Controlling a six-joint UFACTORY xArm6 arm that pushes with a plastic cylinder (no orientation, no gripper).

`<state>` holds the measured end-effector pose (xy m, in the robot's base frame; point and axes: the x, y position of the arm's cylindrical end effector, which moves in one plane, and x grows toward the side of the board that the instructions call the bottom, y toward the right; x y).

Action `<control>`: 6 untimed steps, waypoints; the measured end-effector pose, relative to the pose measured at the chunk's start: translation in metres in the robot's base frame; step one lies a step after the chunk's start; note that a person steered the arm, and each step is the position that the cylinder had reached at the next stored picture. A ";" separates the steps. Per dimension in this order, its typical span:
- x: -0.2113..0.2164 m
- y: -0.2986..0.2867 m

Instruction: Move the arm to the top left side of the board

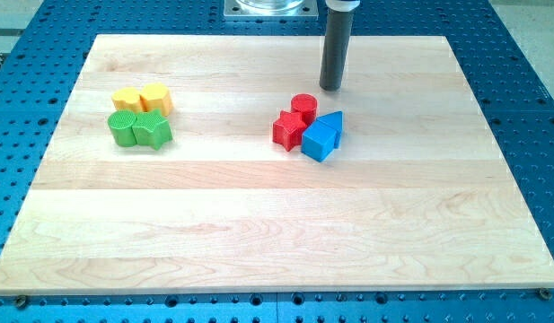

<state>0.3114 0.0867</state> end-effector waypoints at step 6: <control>-0.072 -0.147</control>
